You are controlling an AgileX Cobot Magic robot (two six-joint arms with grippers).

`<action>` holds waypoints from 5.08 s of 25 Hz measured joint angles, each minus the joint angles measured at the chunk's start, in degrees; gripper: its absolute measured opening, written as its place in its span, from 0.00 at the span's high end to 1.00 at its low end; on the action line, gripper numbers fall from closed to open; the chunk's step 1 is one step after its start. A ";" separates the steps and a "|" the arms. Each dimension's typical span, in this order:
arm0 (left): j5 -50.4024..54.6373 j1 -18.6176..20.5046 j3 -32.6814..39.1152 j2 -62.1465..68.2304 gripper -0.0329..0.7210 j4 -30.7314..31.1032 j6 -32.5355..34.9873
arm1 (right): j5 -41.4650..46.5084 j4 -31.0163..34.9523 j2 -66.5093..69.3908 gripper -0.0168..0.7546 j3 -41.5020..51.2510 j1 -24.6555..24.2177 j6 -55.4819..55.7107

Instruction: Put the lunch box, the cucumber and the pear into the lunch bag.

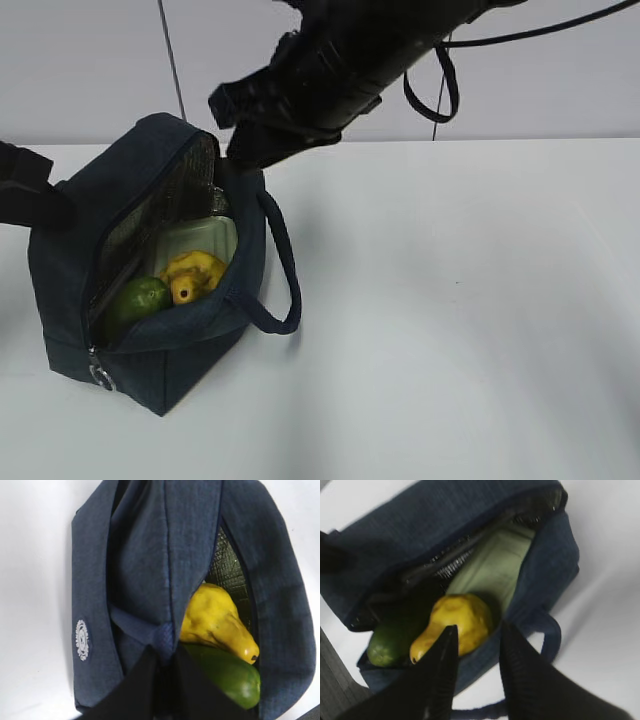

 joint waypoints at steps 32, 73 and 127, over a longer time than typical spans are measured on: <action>0.04 0.00 0.00 0.00 0.95 -0.04 0.02 | 2.68 3.93 7.01 0.68 0.00 0.10 8.17; -5.46 -13.25 0.06 1.59 0.95 -17.26 2.46 | 16.56 -33.53 1.72 0.97 -3.20 -1.71 15.52; 2.04 -17.03 0.06 0.25 0.35 -9.83 11.68 | 23.17 -26.09 -15.51 0.53 0.52 -1.85 13.45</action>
